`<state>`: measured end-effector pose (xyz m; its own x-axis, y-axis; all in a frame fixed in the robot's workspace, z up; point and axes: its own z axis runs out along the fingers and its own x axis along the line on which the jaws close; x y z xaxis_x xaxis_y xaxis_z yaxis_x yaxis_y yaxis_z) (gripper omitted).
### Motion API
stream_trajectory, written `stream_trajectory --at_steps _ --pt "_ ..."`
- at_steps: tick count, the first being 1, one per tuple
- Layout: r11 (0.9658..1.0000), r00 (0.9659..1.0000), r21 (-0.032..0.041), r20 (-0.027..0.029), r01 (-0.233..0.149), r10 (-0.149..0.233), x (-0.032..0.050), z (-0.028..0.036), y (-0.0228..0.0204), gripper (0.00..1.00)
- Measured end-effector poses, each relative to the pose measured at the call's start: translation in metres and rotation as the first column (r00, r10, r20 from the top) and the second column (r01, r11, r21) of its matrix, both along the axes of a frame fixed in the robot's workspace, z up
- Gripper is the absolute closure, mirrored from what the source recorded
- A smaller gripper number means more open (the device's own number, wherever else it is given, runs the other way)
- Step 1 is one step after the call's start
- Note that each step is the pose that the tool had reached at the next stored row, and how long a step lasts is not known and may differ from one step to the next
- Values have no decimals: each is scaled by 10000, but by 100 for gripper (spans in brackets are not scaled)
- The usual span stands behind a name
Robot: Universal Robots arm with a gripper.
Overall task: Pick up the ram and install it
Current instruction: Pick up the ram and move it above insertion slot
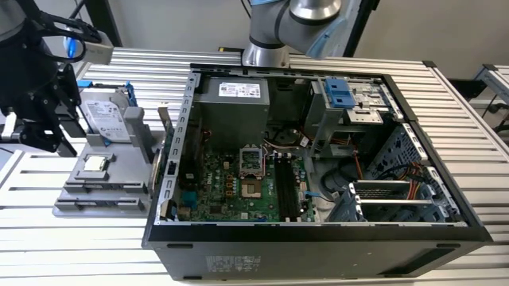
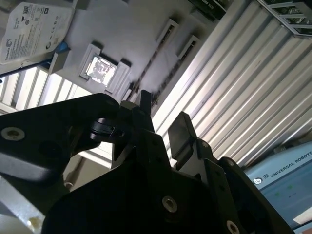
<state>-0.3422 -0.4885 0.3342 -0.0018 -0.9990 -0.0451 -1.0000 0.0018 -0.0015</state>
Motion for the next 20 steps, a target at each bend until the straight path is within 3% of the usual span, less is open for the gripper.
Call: stream_trajectory --at_steps 4,10,17,20 --pt "10000 10000 0 18 2 -2 -1 -70 1 0" --pt "10000 9999 0 117 2 -2 -1 -159 1 0" --pt "10000 9999 26 112 3 -3 -11 -263 1 0" --pt "10000 10000 24 62 40 -40 -26 -310 2 0"
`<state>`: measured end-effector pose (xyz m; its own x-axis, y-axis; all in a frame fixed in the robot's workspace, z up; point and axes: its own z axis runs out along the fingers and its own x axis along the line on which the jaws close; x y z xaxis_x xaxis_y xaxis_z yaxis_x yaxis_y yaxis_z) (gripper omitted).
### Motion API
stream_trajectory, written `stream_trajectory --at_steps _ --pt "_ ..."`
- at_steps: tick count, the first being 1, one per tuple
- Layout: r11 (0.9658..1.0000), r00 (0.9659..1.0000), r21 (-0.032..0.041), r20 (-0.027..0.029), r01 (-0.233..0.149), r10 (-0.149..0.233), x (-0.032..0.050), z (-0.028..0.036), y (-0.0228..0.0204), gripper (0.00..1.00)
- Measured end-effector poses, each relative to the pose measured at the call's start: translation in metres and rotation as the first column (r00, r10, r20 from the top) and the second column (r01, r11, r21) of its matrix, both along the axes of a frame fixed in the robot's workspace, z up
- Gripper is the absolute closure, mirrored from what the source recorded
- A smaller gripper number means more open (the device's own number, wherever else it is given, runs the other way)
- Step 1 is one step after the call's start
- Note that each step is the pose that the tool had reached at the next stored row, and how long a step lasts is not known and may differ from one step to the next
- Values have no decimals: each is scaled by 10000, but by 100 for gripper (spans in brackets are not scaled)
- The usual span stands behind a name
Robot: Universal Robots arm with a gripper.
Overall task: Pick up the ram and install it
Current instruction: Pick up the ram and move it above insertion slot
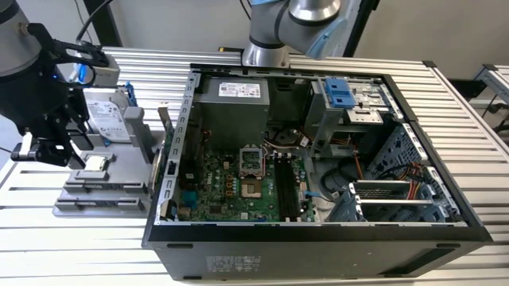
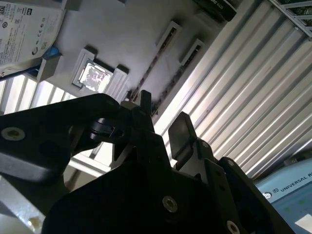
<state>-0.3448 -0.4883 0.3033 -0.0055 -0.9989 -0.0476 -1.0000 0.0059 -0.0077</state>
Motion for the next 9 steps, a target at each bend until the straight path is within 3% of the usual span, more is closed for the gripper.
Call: stream_trajectory --at_steps 1,3,5,9 --pt "10000 10000 0 -39 6 -6 -9 -11 -1 0" --pt "10000 9998 0 -174 10 -10 -28 -27 -1 0" --pt "10000 9998 -1 -200 12 -12 -36 -60 -1 0" --pt "10000 9998 1 -200 31 -31 -56 -134 -1 0"
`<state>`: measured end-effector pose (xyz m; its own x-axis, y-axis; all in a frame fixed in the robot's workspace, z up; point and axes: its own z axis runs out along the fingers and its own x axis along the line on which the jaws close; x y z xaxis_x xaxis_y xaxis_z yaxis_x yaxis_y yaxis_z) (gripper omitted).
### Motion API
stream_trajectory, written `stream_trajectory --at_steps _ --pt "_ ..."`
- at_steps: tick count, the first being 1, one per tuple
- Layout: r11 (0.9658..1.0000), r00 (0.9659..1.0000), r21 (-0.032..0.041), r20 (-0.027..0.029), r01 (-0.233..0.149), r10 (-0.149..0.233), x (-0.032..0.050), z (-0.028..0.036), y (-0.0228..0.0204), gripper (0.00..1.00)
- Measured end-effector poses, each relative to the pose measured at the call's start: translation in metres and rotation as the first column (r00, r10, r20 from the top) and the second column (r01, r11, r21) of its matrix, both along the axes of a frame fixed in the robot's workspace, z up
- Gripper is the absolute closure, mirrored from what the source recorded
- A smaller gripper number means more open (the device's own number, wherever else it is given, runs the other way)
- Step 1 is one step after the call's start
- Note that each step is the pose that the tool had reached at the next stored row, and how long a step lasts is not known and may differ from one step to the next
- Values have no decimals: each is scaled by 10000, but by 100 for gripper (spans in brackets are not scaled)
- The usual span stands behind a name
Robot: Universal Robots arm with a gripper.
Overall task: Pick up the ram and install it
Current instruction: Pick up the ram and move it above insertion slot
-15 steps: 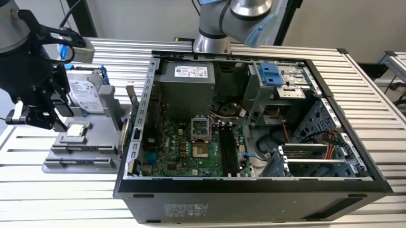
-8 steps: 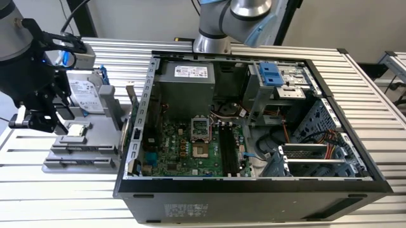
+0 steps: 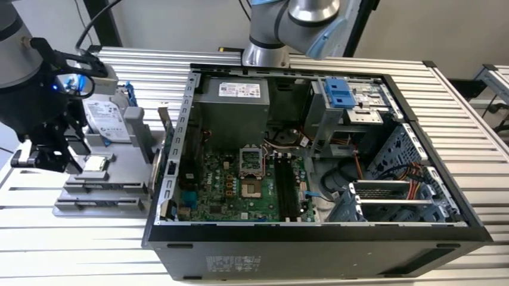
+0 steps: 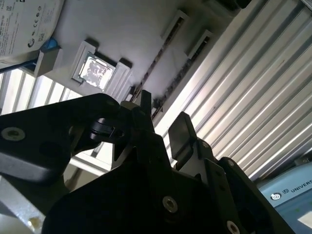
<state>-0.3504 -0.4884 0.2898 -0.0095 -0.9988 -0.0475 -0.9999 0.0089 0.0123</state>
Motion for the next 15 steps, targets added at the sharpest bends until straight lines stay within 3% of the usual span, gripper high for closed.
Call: stream_trajectory --at_steps 5,8,10,15 --pt "10000 10000 15 1 51 -51 -22 -90 0 0" --pt "10000 10000 11 54 83 -83 -25 -141 -1 0" --pt "10000 9999 -16 94 96 -96 -24 -168 -1 0" --pt "9999 9999 -76 101 125 -124 -20 -248 -6 0"
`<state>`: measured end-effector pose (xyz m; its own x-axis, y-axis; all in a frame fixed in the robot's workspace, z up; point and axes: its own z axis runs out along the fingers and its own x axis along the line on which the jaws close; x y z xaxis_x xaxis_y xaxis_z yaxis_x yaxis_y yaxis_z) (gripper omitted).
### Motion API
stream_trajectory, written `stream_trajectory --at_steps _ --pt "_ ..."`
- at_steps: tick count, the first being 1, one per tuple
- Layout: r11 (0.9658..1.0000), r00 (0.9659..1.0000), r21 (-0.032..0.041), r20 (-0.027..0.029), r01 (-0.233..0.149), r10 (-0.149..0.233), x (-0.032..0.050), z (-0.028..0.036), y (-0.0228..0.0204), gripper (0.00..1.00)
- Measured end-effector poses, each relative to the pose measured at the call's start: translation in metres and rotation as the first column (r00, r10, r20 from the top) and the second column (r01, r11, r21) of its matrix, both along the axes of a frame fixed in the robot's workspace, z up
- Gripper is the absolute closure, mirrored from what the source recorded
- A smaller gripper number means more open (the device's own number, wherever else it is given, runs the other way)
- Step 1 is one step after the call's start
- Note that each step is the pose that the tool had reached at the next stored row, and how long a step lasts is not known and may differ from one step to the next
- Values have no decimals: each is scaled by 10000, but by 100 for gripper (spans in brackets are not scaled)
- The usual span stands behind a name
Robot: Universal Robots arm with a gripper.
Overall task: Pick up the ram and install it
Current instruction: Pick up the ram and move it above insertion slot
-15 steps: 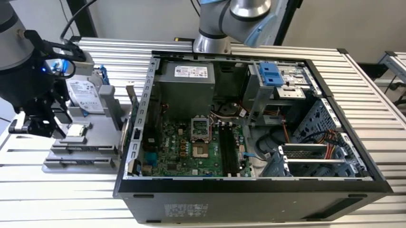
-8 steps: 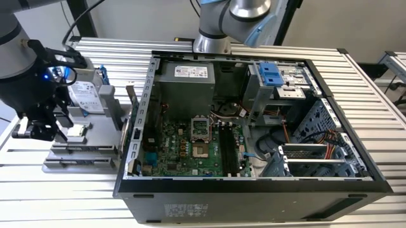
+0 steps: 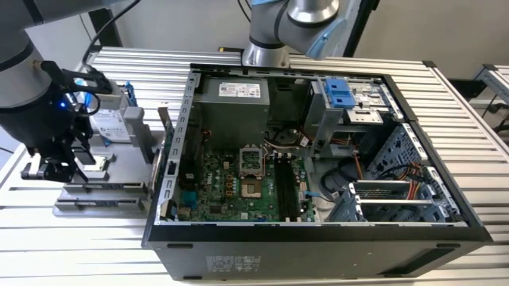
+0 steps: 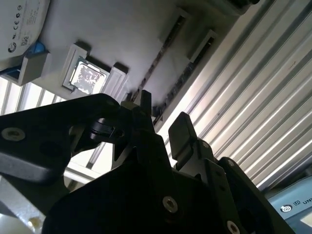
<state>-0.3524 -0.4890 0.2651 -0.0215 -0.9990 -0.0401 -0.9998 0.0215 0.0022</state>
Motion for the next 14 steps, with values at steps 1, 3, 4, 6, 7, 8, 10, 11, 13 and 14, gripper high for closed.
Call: stream_trajectory --at_steps 1,3,4,6,7,8,10,11,13,14 --pt "10000 10000 -18 -1 3 -3 3 -12 -2 0" --pt "10000 10000 -41 -2 6 -6 16 -35 -8 0" --pt "10000 10000 -43 -2 7 -7 24 -47 -15 0" --pt "10000 10000 -45 -3 7 -7 38 -68 -34 0" --pt "10000 10000 -46 -3 7 -7 41 -79 -46 0" --pt "10000 10000 -45 -2 9 -9 41 -93 -60 0" --pt "10000 10000 -46 -1 11 -11 42 -121 -86 0" --pt "10000 10000 -50 -2 16 -16 42 -135 -98 0" --pt "10000 10000 -55 -1 29 -29 42 -162 -110 0" --pt "10000 10000 -59 -2 38 -38 42 -176 -115 0"
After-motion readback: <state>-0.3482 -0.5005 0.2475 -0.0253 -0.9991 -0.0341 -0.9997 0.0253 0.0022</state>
